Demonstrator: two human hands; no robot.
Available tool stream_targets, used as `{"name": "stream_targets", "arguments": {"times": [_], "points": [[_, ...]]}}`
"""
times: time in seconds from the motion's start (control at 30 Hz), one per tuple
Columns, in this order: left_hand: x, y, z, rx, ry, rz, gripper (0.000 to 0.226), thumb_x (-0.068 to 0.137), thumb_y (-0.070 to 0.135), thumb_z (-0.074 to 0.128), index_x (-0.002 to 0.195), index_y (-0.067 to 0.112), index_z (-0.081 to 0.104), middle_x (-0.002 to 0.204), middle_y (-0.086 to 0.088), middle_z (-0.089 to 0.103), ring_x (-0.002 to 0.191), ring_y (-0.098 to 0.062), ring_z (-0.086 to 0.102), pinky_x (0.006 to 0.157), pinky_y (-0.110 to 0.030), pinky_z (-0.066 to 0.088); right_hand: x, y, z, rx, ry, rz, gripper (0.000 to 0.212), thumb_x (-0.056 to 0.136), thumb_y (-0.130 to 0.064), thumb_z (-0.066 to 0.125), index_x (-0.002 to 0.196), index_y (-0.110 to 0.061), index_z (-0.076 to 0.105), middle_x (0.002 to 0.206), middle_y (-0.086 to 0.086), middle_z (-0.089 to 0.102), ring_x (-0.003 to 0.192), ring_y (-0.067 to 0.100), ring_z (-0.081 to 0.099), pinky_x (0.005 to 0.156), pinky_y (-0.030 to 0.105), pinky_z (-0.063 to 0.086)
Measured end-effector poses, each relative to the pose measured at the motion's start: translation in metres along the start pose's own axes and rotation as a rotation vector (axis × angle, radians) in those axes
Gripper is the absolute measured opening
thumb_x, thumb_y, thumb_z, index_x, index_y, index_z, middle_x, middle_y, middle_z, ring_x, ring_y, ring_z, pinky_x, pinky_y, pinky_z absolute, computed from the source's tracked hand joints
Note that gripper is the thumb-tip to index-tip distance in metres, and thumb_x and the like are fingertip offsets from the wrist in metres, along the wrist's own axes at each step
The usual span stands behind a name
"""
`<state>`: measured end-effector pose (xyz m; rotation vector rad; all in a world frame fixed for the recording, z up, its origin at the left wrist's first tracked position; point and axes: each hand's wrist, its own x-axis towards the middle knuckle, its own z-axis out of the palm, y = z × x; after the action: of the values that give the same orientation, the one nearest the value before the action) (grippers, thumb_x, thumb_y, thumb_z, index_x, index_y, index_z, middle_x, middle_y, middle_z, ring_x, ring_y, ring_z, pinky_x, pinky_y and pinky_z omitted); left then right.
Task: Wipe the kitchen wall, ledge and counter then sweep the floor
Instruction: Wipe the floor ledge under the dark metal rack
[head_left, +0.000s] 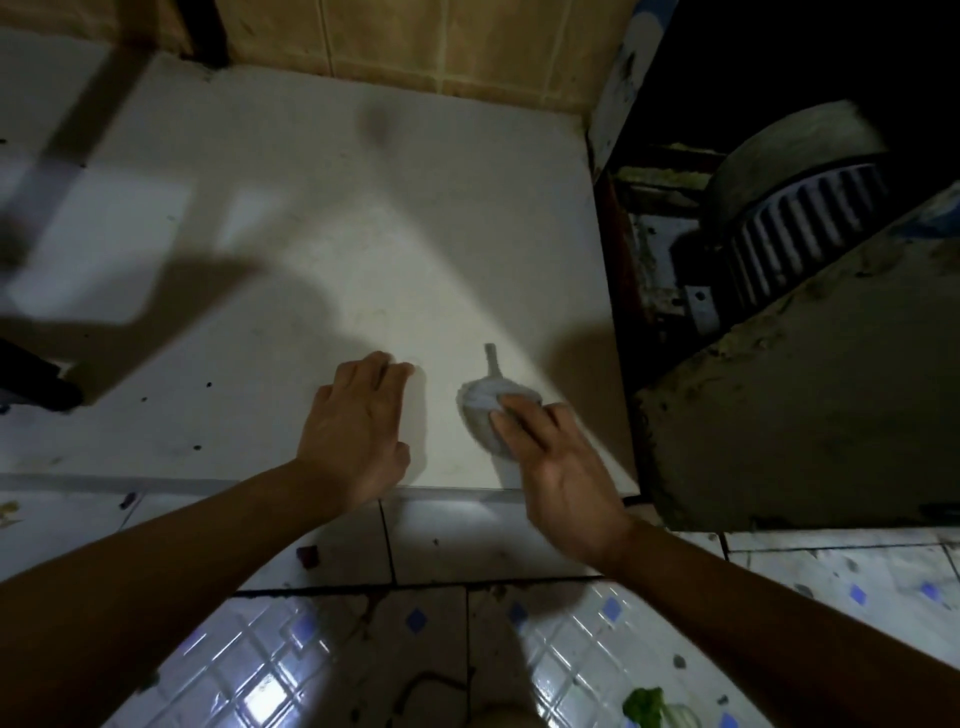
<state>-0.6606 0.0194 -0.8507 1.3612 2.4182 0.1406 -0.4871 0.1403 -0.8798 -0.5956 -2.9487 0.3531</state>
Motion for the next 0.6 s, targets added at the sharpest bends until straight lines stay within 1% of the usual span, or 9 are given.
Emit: {"name": "stream_targets", "arguments": {"times": [0.1, 0.2, 0.27, 0.33, 0.4, 0.47, 0.5, 0.57, 0.6], "points": [[-0.009, -0.007, 0.000, 0.011, 0.000, -0.008, 0.078, 0.083, 0.031, 0.063, 0.146, 0.016, 0.018, 0.150, -0.004, 0.017, 0.135, -0.024, 0.019, 0.106, -0.035, 0.026, 0.021, 0.018, -0.007, -0.074, 0.086, 0.219, 0.052, 0.085, -0.006, 0.040, 0.137, -0.006, 0.044, 0.139, 0.020, 0.044, 0.118, 0.032, 0.040, 0.103, 0.036, 0.032], [-0.014, -0.016, -0.001, -0.002, 0.008, -0.030, 0.080, 0.080, 0.033, 0.067, 0.144, 0.016, 0.023, 0.149, -0.005, 0.021, 0.133, -0.025, 0.023, 0.104, -0.036, 0.030, 0.027, 0.001, -0.006, -0.064, -0.014, 0.346, 0.058, 0.088, -0.004, 0.043, 0.145, -0.007, 0.030, 0.147, 0.019, 0.029, 0.129, 0.038, 0.032, 0.109, 0.044, 0.031], [-0.016, -0.022, -0.002, -0.024, 0.015, -0.047, 0.080, 0.079, 0.034, 0.067, 0.144, 0.015, 0.024, 0.150, -0.005, 0.020, 0.134, -0.025, 0.023, 0.105, -0.037, 0.029, 0.020, -0.024, 0.004, 0.018, -0.001, 0.189, 0.057, 0.084, -0.001, 0.040, 0.140, -0.005, 0.039, 0.143, 0.022, 0.036, 0.126, 0.040, 0.032, 0.101, 0.049, 0.041], [-0.017, -0.023, -0.002, -0.035, 0.013, -0.051, 0.079, 0.079, 0.033, 0.067, 0.144, 0.015, 0.025, 0.151, -0.004, 0.019, 0.134, -0.026, 0.022, 0.104, -0.037, 0.029, 0.016, -0.044, 0.013, 0.058, -0.067, -0.050, 0.063, 0.073, -0.005, 0.038, 0.136, -0.005, 0.043, 0.138, 0.023, 0.042, 0.116, 0.036, 0.033, 0.087, 0.047, 0.049], [-0.020, -0.027, -0.002, -0.037, 0.025, -0.061, 0.077, 0.079, 0.031, 0.067, 0.143, 0.016, 0.027, 0.150, -0.004, 0.020, 0.134, -0.026, 0.023, 0.103, -0.036, 0.031, 0.034, -0.047, 0.016, 0.037, -0.088, -0.156, 0.061, 0.071, -0.008, 0.032, 0.129, -0.003, 0.051, 0.131, 0.023, 0.050, 0.109, 0.032, 0.039, 0.085, 0.042, 0.047], [-0.025, -0.034, -0.003, -0.032, 0.041, -0.071, 0.074, 0.078, 0.030, 0.068, 0.141, 0.017, 0.031, 0.148, -0.004, 0.022, 0.132, -0.025, 0.025, 0.101, -0.036, 0.032, 0.060, -0.038, 0.006, 0.005, 0.036, -0.041, 0.059, 0.074, -0.007, 0.030, 0.127, 0.004, 0.054, 0.126, 0.029, 0.053, 0.110, 0.035, 0.043, 0.094, 0.040, 0.033], [-0.028, -0.039, -0.003, -0.024, 0.044, -0.077, 0.074, 0.078, 0.031, 0.068, 0.140, 0.018, 0.031, 0.148, -0.003, 0.023, 0.131, -0.025, 0.026, 0.100, -0.035, 0.032, 0.073, -0.031, 0.001, -0.030, 0.062, 0.064, 0.060, 0.076, -0.003, 0.033, 0.134, 0.005, 0.046, 0.134, 0.030, 0.045, 0.117, 0.038, 0.041, 0.100, 0.039, 0.028], [-0.034, -0.050, -0.005, -0.005, 0.040, -0.095, 0.074, 0.078, 0.034, 0.068, 0.140, 0.020, 0.031, 0.147, -0.003, 0.023, 0.131, -0.024, 0.026, 0.101, -0.035, 0.032, 0.084, -0.024, -0.004, -0.040, -0.059, 0.205, 0.070, 0.079, 0.002, 0.040, 0.147, -0.002, 0.023, 0.151, 0.021, 0.021, 0.129, 0.039, 0.027, 0.109, 0.042, 0.027], [-0.035, -0.054, -0.005, -0.006, 0.039, -0.102, 0.074, 0.078, 0.035, 0.068, 0.140, 0.020, 0.031, 0.147, -0.003, 0.023, 0.131, -0.024, 0.027, 0.101, -0.035, 0.032, 0.083, -0.029, -0.002, -0.008, -0.096, 0.205, 0.070, 0.080, -0.001, 0.038, 0.147, -0.005, 0.022, 0.153, 0.017, 0.018, 0.128, 0.038, 0.025, 0.107, 0.045, 0.033]]}}
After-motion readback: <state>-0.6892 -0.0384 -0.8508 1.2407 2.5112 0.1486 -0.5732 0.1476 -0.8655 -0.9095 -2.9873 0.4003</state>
